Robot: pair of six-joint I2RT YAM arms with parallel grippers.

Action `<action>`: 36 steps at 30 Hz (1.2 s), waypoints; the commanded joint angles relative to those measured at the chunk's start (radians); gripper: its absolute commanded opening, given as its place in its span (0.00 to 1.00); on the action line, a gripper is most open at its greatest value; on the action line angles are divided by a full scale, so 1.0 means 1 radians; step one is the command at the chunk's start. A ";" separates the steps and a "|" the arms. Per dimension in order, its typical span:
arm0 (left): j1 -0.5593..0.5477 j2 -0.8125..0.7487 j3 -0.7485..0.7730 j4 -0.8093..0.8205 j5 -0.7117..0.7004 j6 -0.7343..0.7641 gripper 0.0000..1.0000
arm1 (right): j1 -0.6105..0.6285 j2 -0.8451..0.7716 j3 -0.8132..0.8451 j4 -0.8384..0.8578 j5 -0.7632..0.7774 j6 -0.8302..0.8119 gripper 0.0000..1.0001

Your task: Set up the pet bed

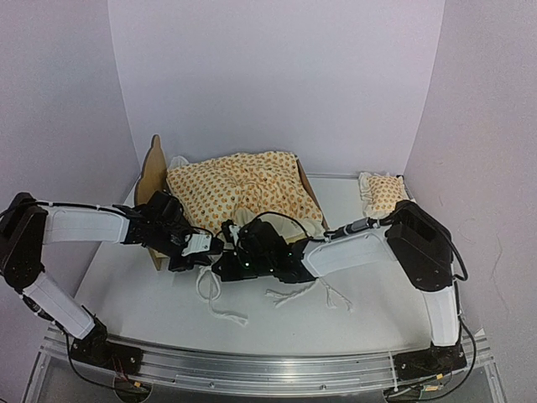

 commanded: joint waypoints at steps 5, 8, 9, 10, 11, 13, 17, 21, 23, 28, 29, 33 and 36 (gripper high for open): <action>0.009 0.054 -0.046 0.027 -0.002 0.074 0.00 | 0.023 -0.089 -0.059 0.161 -0.024 0.055 0.00; 0.022 0.035 -0.064 0.029 0.026 0.084 0.00 | 0.023 -0.097 -0.083 0.161 -0.010 0.067 0.00; 0.021 0.046 -0.065 0.051 0.029 0.084 0.00 | 0.023 -0.092 -0.076 0.161 -0.018 0.062 0.00; 0.019 0.064 -0.061 0.074 0.037 0.071 0.00 | 0.022 -0.085 -0.058 0.162 -0.034 0.053 0.00; 0.016 0.087 -0.051 0.094 0.041 0.061 0.00 | 0.023 -0.076 -0.047 0.161 -0.046 0.047 0.00; 0.008 0.120 -0.045 0.112 0.038 0.062 0.00 | 0.024 -0.071 -0.028 0.166 -0.057 0.045 0.00; -0.001 0.139 -0.089 0.175 0.044 0.094 0.00 | 0.026 -0.072 -0.031 0.174 -0.049 0.056 0.00; -0.024 0.188 -0.065 0.260 0.084 0.024 0.00 | 0.027 -0.023 -0.033 0.165 -0.067 0.120 0.00; -0.050 0.204 -0.090 0.330 0.066 0.032 0.00 | 0.028 -0.012 -0.039 0.124 -0.055 0.139 0.02; -0.096 0.236 -0.113 0.363 0.000 0.035 0.00 | 0.029 -0.069 -0.085 -0.005 0.003 0.135 0.11; -0.096 0.240 -0.112 0.366 -0.007 0.034 0.00 | 0.029 -0.085 -0.091 -0.032 0.014 0.130 0.16; -0.101 0.254 -0.132 0.383 -0.034 0.072 0.00 | 0.028 -0.133 -0.057 -0.193 0.022 0.085 0.34; -0.109 0.260 -0.138 0.391 -0.049 0.083 0.00 | 0.026 -0.188 -0.101 -0.211 0.075 0.089 0.34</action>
